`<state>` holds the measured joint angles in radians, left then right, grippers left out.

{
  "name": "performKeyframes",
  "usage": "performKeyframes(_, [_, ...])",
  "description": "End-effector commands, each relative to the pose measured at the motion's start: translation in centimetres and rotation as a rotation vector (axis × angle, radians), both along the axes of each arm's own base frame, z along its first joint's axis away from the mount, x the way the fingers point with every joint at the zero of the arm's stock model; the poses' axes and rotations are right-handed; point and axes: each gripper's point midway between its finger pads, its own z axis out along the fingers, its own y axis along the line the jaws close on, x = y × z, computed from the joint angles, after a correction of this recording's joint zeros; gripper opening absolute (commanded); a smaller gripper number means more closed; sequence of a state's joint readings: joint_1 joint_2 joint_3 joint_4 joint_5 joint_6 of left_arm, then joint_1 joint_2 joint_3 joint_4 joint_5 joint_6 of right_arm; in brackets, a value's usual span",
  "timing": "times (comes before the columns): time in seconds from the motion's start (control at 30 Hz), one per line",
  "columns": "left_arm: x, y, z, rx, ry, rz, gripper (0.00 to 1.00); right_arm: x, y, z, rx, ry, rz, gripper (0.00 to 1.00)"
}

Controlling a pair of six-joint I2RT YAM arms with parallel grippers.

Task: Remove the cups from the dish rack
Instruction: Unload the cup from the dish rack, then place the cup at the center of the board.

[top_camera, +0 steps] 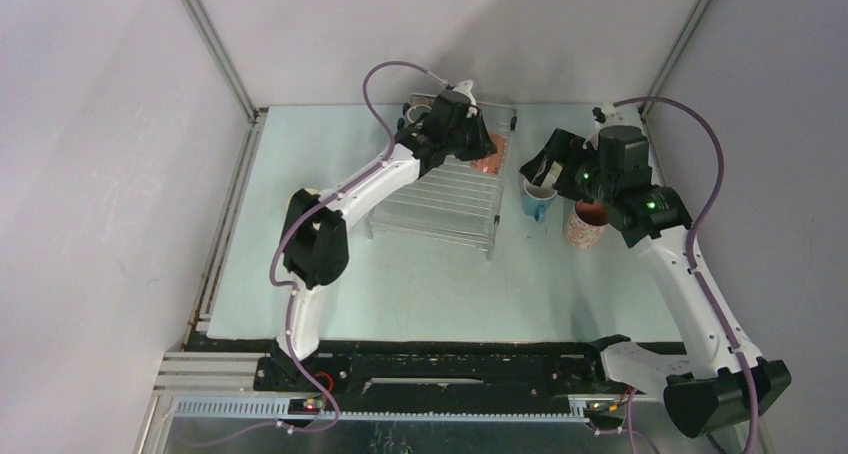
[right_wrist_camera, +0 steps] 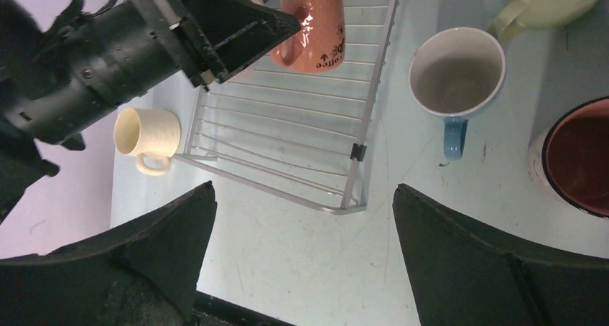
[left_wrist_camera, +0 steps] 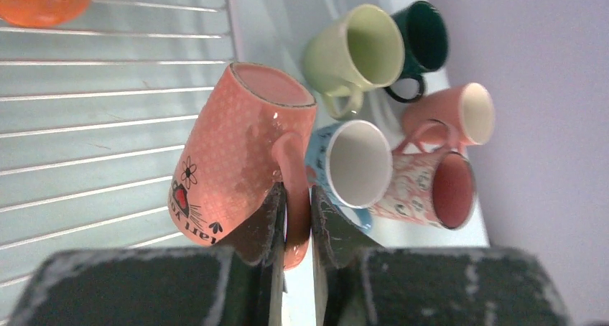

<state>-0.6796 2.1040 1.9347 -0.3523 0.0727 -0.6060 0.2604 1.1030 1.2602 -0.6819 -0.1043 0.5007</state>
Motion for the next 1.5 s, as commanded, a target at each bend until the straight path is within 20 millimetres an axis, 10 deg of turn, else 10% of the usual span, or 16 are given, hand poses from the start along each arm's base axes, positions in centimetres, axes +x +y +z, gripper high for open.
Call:
performKeyframes(0.0, [-1.5, -0.2, 9.4, -0.284, -0.046, -0.029, 0.00, 1.9, 0.6, 0.7, 0.024, -0.102, 0.021, 1.00])
performKeyframes(0.4, [-4.0, 3.3, 14.5, -0.450, 0.047, -0.021, 0.00, 5.0, 1.2, -3.2, -0.177, -0.368, -0.038, 1.00])
performKeyframes(0.87, [-5.7, 3.9, 16.6, -0.567, 0.124, -0.035, 0.00, 7.1, 7.4, -3.0, -0.310, -0.715, 0.043, 0.97])
performKeyframes(1.47, [-7.4, 4.7, 18.4, -0.656, 0.169, -0.065, 0.00, 10.0, 7.4, -2.4, -0.499, -0.908, -0.127, 0.95])
